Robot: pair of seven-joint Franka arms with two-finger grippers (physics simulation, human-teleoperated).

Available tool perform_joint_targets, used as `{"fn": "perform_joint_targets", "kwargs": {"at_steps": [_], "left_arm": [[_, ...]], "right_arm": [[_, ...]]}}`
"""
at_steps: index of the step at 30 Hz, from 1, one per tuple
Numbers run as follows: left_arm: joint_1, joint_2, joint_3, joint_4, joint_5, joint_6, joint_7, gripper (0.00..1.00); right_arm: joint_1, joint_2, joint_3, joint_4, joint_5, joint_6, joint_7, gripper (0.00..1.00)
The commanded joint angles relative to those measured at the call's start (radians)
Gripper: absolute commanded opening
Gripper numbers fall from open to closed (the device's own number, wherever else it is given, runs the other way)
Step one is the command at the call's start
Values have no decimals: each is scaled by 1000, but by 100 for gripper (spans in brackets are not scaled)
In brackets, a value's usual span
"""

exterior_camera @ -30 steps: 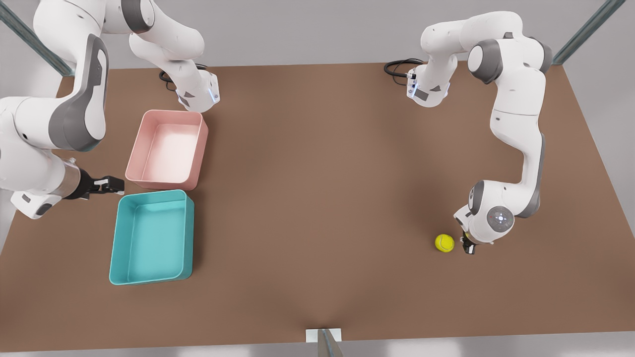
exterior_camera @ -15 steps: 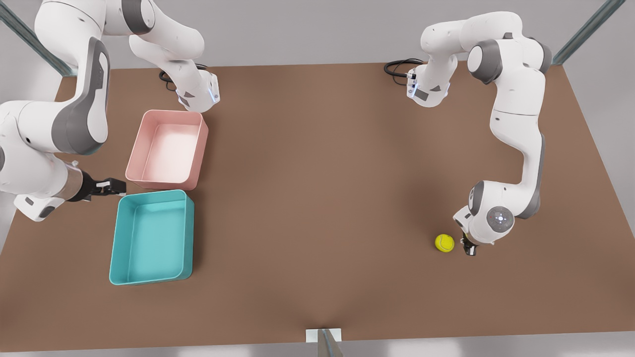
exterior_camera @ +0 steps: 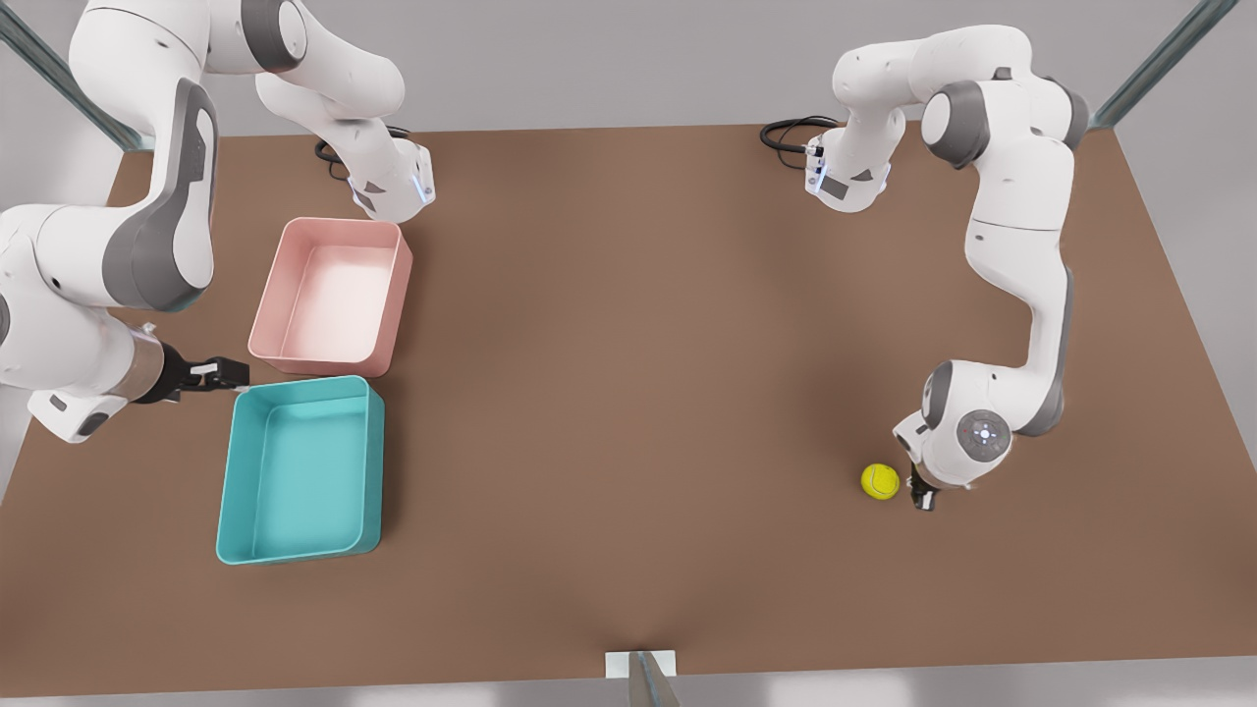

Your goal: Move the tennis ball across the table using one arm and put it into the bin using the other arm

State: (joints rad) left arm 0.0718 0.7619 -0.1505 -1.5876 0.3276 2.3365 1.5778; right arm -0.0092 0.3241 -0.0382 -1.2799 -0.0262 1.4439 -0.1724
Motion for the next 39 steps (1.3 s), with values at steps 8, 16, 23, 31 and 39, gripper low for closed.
{"fn": "perform_joint_targets", "kwargs": {"at_steps": [8,16,23,31,39], "left_arm": [[-439,-87,103,75,-401,-132,-1095,21],[-84,-400,-78,368,-239,-954,-1837,72],[-148,-541,78,327,-328,-1069,-1823,100],[-133,-523,75,264,-345,-990,-1742,100],[-138,-518,74,264,-345,-1002,-1754,100]], "right_arm": [[2,0,0,1,2,0,1,100],[97,36,9,45,2,9,8,100],[443,259,9,37,25,346,367,100],[396,244,9,-306,98,783,573,100],[364,121,8,-611,101,1001,573,100]]}}
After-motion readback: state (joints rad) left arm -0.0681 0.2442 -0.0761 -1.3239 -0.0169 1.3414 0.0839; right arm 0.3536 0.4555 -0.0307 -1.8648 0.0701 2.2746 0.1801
